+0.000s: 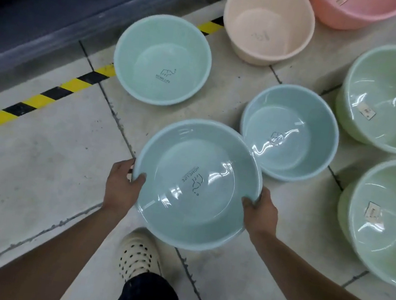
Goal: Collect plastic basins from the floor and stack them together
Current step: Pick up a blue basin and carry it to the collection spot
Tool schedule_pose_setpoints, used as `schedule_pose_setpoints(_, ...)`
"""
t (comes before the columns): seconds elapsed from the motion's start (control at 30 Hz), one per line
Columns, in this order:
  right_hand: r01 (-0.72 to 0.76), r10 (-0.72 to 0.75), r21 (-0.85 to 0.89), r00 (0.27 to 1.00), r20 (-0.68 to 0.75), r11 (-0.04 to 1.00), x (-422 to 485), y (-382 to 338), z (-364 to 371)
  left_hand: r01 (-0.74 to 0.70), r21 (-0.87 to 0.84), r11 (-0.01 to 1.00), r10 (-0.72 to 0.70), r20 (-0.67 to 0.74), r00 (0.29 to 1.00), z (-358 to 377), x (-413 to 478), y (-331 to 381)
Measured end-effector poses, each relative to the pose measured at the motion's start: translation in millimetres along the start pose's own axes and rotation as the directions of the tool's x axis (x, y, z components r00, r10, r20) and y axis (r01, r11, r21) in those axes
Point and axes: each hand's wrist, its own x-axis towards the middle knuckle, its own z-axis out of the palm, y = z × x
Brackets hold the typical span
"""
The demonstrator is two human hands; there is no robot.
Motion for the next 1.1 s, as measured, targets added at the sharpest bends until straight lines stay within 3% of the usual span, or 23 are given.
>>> schedule_pose_setpoints(0.27, -0.017, 0.017, 0.047, 1.0, -0.003, 0.999, 30, 4, 37, 0.058, -0.087, 0.995, -0.059, -0.007, 0.998, 25, 25, -26)
schedule_pose_setpoints(0.73, -0.052, 0.051, 0.047, 0.998, 0.026, 0.998, 45, 25, 64, 0.103, -0.05, 0.993, -0.101, 0.028, 0.994, 43, 46, -48)
schedule_pose_setpoints(1.1, -0.045, 0.017, 0.278, 0.995, 0.102, 0.96, -11, -50, -13, 0.068, -0.154, 0.986, -0.065, 0.023, 0.998, -38, 4, 4)
